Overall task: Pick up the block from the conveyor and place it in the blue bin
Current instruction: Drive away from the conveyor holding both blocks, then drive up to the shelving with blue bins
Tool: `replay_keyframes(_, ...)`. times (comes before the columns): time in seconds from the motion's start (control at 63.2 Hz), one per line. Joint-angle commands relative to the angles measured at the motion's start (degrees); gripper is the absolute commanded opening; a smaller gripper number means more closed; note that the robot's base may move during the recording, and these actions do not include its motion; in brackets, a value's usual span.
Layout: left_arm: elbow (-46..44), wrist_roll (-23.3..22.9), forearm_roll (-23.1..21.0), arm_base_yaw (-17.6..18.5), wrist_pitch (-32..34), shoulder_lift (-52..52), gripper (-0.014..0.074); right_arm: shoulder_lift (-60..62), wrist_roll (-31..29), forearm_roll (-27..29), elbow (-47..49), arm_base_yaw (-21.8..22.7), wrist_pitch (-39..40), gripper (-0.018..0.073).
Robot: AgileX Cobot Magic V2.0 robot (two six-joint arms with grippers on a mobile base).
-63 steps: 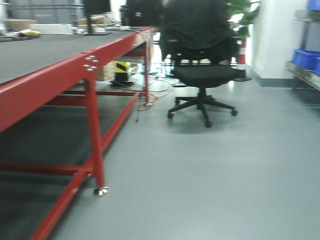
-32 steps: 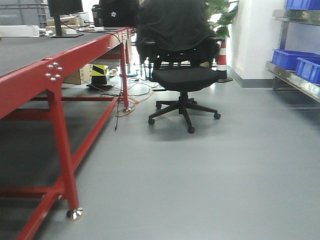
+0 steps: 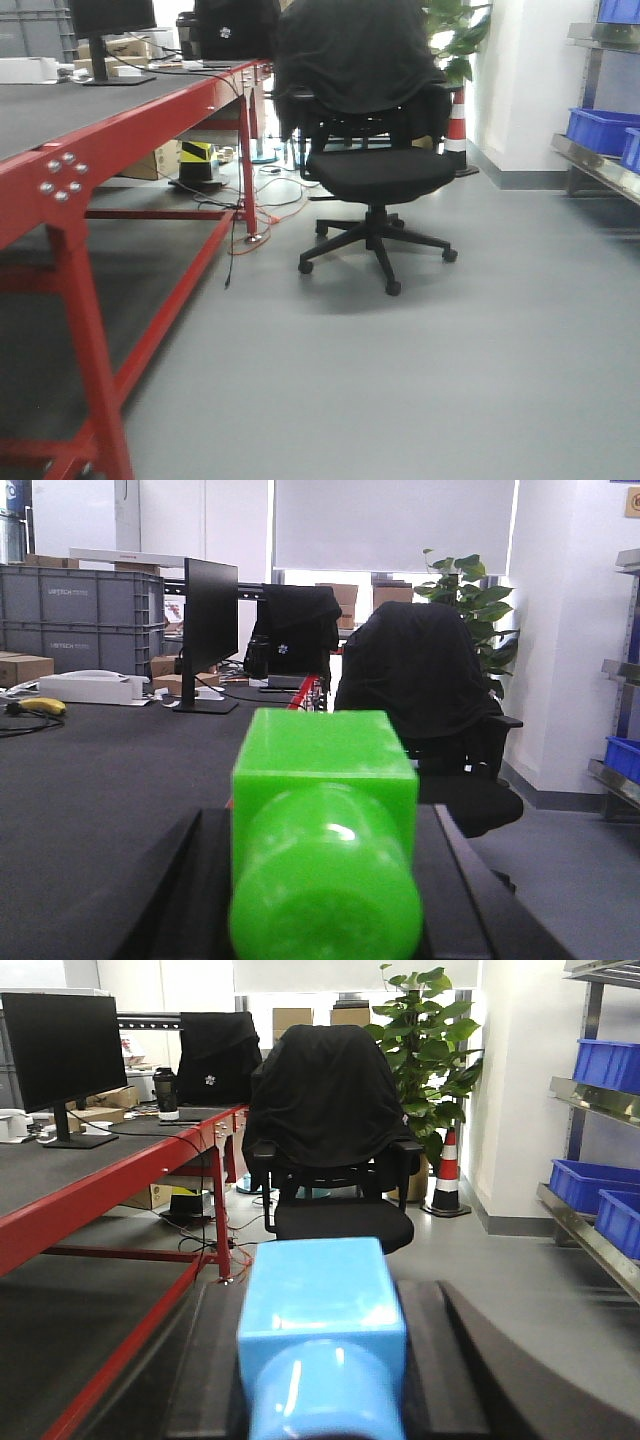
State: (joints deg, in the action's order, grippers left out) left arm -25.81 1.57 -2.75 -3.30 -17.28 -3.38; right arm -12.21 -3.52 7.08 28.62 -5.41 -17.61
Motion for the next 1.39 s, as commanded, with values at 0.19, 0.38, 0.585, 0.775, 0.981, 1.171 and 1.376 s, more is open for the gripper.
replay_keyframes(0.19,0.00,-0.10,-0.38,0.02,0.70,0.22,-0.0111,0.18,-0.32,-0.49,0.38,-0.01,1.47,-0.0162)
replay_keyframes(0.38,0.00,-0.10,-0.38,0.02,0.70,0.22,-0.0111,0.18,-0.32,-0.49,0.38,-0.01,1.47,-0.0162)
replay_keyframes(0.585,0.00,-0.10,-0.38,0.02,0.70,0.22,-0.0111,0.18,-0.32,-0.49,0.38,-0.01,1.58,-0.0162)
replay_keyframes(0.775,0.00,-0.10,-0.38,0.02,0.70,0.22,-0.0111,0.18,-0.32,-0.49,0.38,-0.01,1.58,-0.0162)
replay_keyframes(0.981,0.00,-0.10,-0.38,0.02,0.70,0.22,-0.0111,0.18,-0.32,-0.49,0.38,-0.01,1.58,-0.0162)
replay_keyframes(1.171,0.00,-0.10,-0.38,0.02,0.70,0.22,-0.0111,0.18,-0.32,-0.49,0.38,-0.01,1.58,-0.0162)
replay_keyframes(1.376,0.00,-0.10,-0.38,0.02,0.70,0.22,-0.0111,0.18,-0.32,-0.49,0.38,-0.01,1.58,-0.0162)
